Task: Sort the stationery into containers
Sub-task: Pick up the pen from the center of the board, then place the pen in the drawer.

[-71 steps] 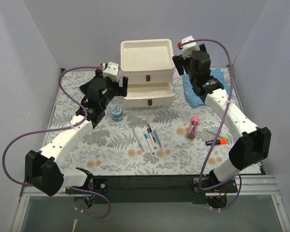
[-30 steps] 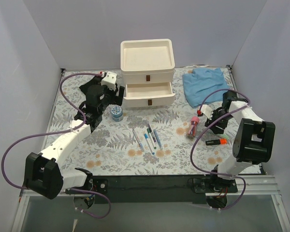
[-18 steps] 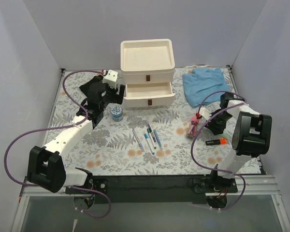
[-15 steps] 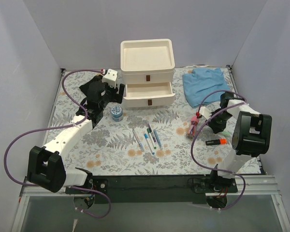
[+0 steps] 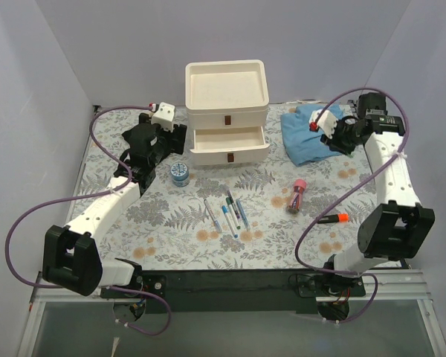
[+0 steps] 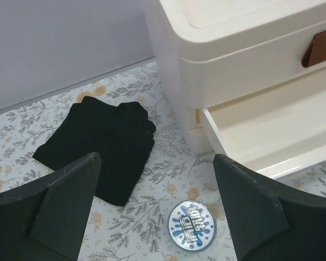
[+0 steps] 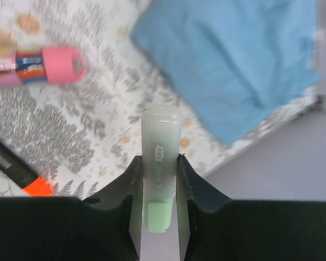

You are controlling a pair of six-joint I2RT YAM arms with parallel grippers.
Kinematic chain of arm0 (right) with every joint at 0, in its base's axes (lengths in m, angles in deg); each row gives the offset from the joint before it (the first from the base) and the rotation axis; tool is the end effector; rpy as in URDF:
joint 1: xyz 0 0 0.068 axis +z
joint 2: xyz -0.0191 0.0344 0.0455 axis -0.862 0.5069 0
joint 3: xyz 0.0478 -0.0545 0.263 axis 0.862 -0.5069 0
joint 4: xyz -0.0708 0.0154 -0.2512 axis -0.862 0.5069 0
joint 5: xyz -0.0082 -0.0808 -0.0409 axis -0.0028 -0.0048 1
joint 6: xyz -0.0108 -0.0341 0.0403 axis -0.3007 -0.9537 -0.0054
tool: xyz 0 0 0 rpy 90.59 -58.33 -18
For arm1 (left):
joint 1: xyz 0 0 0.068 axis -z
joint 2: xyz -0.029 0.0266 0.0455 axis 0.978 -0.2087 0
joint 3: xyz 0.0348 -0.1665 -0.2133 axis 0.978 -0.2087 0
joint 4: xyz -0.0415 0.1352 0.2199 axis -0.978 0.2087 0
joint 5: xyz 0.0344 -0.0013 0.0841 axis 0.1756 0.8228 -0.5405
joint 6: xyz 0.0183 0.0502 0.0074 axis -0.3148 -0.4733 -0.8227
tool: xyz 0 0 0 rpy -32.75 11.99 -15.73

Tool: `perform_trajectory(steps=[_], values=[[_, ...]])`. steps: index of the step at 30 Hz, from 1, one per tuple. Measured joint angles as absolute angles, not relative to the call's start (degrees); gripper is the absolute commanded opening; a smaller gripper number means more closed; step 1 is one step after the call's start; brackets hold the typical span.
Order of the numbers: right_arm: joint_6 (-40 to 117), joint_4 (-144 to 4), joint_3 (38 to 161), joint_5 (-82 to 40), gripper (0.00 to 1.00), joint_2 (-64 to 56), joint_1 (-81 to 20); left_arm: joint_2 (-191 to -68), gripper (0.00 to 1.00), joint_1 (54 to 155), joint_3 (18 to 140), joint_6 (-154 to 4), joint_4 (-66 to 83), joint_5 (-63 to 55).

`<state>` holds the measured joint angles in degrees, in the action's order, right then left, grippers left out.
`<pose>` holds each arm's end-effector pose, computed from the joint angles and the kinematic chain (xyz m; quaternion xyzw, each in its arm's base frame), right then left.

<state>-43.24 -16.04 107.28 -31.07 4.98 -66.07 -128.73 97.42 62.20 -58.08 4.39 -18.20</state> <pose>0.3213 -0.0256 0.3143 -0.5704 0.7692 -0.0440 0.2847 0.2918 -0.0990 0.3167 -0.0949 0.7799 -0.2125 0.5810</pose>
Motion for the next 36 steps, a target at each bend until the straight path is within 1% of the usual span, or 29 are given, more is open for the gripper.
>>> perform_trajectory(steps=[4,7,11,16,23,34,35,36], values=[[-38.0,-17.0,116.4,-34.9,0.04,0.8,-59.9,-129.0,0.86,96.7,62.2,-58.1,3.5,-18.2],[-34.4,-17.9,119.1,-36.5,0.04,0.4,-52.4,-129.2,0.86,96.5,62.2,-58.0,3.2,-18.2],[-30.7,-19.3,120.1,-36.6,0.04,3.8,-42.2,-129.1,0.86,96.5,61.7,-57.5,2.1,-18.3],[-27.5,-20.6,125.7,-35.0,0.04,12.5,-34.5,-128.3,0.86,97.0,59.7,-57.2,1.7,-19.2],[-26.9,-22.1,131.5,-31.7,0.05,18.1,-29.3,-125.8,0.86,99.3,57.5,-57.8,0.9,-20.6],[-27.0,-26.8,131.8,-25.8,0.06,24.7,-26.2,-125.1,0.87,99.9,57.2,-57.7,0.4,-22.2],[-27.0,-27.3,131.8,-25.3,0.07,25.3,-26.1,-125.1,0.87,99.9,57.2,-57.7,0.4,-22.2],[-26.9,-27.7,131.8,-25.0,0.09,25.8,-26.0,-125.1,0.87,99.9,57.2,-57.6,0.4,-22.2]])
